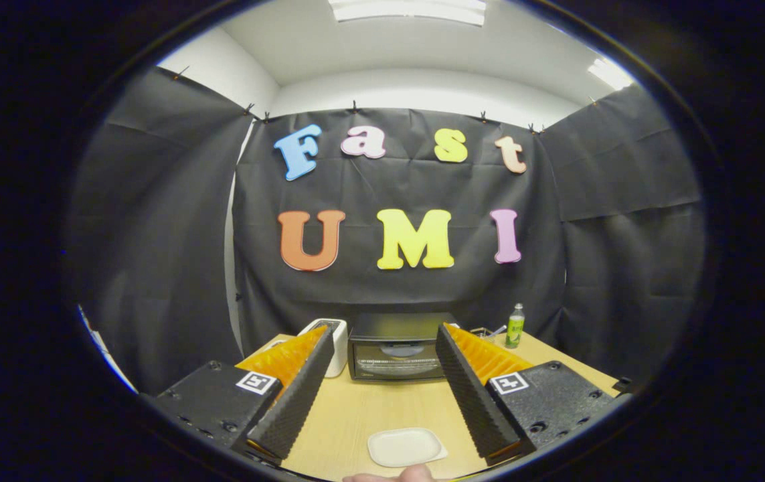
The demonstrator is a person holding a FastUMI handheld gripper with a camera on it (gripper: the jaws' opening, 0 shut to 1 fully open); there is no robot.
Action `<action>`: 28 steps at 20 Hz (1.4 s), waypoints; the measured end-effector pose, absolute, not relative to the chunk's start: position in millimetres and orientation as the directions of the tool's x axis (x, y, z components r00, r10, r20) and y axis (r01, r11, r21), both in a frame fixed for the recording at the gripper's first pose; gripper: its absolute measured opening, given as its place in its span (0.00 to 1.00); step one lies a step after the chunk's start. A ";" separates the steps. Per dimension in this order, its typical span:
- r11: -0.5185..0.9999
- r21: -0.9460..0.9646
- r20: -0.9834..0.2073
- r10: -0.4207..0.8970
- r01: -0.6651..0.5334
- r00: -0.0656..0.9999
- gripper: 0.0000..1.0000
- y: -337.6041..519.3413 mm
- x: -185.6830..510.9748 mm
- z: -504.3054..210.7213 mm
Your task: Open the toaster oven, put the food inside, and close the toaster oven door.
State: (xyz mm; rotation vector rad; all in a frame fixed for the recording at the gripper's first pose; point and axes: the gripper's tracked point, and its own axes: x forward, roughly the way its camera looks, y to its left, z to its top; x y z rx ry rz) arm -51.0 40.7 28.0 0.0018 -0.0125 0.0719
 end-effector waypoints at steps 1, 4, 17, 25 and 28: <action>0.998 0.006 0.017 0.070 -0.070 0.997 1.00 40.8 -50.8 28.9; 0.999 0.009 0.021 0.046 -0.046 0.999 1.00 31.5 -50.6 28.1; 0.999 0.002 0.035 0.042 -0.042 0.999 1.00 36.7 -42.4 25.9; 1.000 -0.010 0.020 0.029 -0.028 0.999 1.00 36.8 -34.0 19.3; 1.000 0.002 0.011 0.030 -0.030 0.999 1.00 37.7 -31.0 16.2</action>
